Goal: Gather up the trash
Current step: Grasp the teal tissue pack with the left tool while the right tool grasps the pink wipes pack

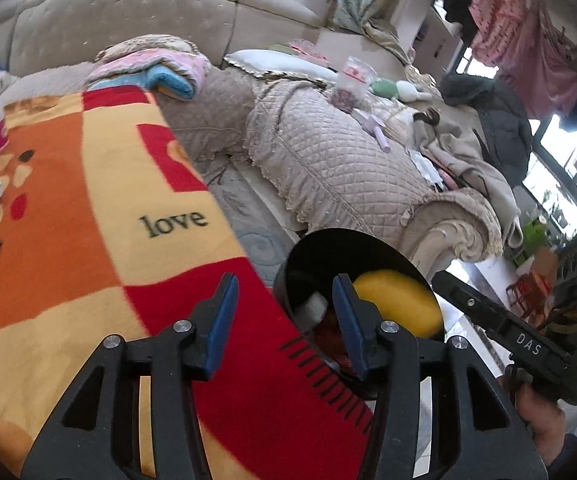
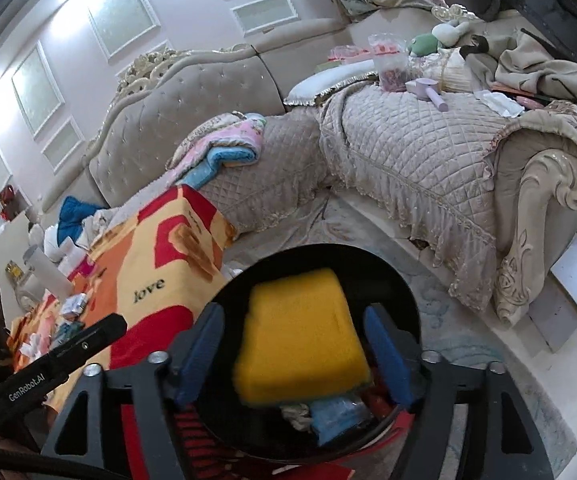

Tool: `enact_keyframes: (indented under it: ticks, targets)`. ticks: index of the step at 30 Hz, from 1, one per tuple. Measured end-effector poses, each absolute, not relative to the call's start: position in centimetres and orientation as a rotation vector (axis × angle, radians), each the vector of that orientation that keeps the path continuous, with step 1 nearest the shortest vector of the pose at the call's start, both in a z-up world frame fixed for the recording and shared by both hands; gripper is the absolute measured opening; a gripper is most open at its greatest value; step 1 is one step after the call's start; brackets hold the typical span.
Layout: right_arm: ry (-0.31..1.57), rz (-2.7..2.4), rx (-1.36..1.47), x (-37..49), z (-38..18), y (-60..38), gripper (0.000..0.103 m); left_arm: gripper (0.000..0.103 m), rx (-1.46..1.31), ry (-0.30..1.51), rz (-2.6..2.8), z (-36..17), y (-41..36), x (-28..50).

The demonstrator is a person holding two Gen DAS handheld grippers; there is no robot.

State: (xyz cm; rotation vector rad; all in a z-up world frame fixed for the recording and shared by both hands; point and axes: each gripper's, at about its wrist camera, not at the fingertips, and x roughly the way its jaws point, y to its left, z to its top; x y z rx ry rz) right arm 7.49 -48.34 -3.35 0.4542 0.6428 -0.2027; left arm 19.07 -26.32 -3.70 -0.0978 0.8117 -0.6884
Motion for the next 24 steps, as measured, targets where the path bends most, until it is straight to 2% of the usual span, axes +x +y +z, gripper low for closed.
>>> enact_keyframes:
  ticks: [6,12,16,20,24]
  targets:
    - [0.641,-0.201,0.461,7.7,-3.1,-47.3,0.073,0.047,-0.153,0.791,-0.641,-2.7,-22.8,18.3]
    - [0.583,-0.106,0.396,8.5,-1.6,-42.4,0.073,0.048,-0.210,0.749,-0.494,-0.4,-15.5,17.9]
    - [0.595,-0.014,0.256,10.2,-1.5,-36.7,0.073,0.054,-0.214,0.723,-0.365,0.7,-9.1,18.2]
    - [0.646,0.110,0.167,11.9,-2.7,-31.5,0.073,0.066,-0.228,0.685,-0.228,0.6,-0.8,18.7]
    - [0.675,0.184,0.093,12.9,-3.8,-27.9,0.073,0.066,-0.244,0.762,-0.155,-2.7,4.0,19.7]
